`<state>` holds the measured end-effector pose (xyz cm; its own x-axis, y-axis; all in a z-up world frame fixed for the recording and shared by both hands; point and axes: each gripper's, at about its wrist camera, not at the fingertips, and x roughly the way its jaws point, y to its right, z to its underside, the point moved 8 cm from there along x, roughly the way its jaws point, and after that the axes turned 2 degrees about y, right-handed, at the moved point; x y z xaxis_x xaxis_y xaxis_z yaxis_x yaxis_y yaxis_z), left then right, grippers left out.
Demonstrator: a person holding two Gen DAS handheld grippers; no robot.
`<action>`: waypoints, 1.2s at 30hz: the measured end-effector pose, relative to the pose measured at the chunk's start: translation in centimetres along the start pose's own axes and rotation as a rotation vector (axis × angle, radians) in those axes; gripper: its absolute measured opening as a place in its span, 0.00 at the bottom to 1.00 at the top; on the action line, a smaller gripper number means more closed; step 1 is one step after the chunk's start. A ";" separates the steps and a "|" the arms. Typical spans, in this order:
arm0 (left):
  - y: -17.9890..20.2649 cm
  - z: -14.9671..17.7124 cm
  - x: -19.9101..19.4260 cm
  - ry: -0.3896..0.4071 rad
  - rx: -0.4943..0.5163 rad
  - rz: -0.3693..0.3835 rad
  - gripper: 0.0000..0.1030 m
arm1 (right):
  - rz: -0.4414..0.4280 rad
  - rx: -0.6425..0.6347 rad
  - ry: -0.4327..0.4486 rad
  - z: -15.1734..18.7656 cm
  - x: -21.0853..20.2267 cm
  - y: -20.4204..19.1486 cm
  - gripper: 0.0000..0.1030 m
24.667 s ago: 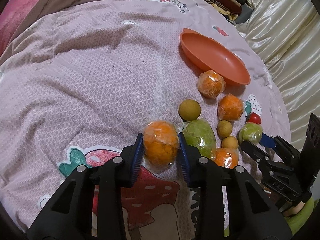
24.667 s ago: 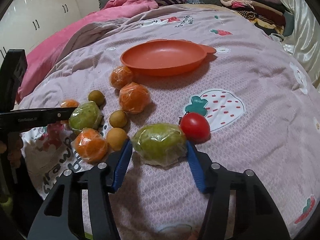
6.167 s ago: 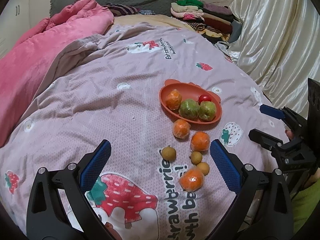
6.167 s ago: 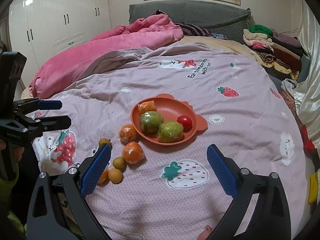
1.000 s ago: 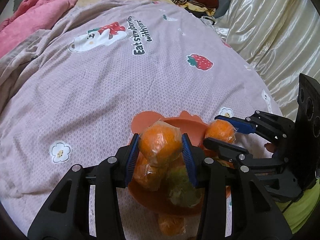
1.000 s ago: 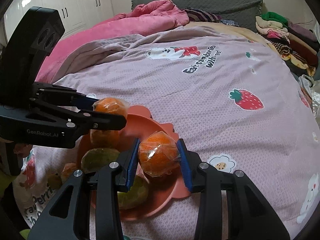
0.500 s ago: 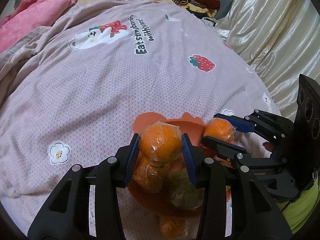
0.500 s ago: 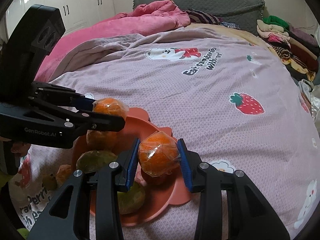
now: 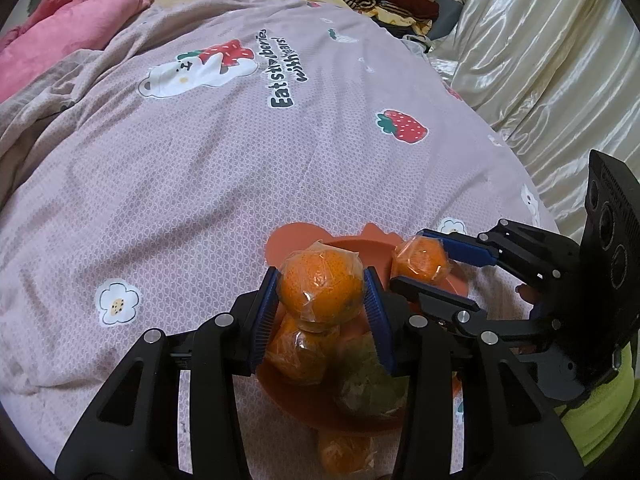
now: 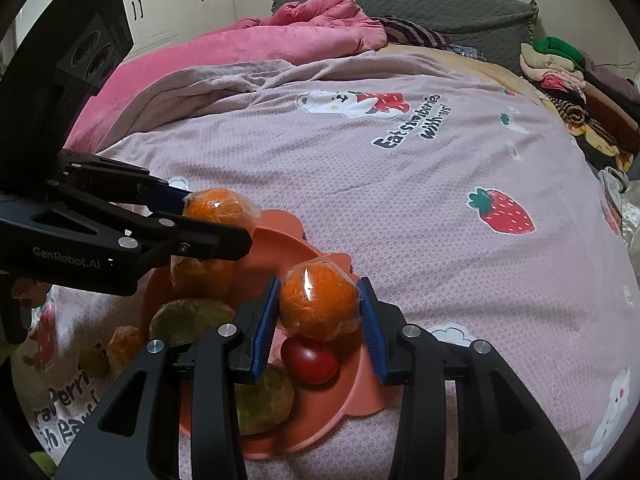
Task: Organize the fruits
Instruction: 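Lower both wrapped oranges into the plate and open both tools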
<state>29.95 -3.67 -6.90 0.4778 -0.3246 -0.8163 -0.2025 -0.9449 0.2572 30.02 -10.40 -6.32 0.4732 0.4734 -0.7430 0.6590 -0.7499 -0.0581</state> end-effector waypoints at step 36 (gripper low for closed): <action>0.5 0.3 -0.8 0.014 -0.003 0.010 0.45 | 0.041 0.030 -0.007 1.8 -2.7 1.3 0.53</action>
<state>29.21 -3.82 -6.23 0.4880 -0.3342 -0.8063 -0.2049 -0.9418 0.2664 28.55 -13.49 -5.60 0.4955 0.4385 -0.7498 0.6212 -0.7822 -0.0469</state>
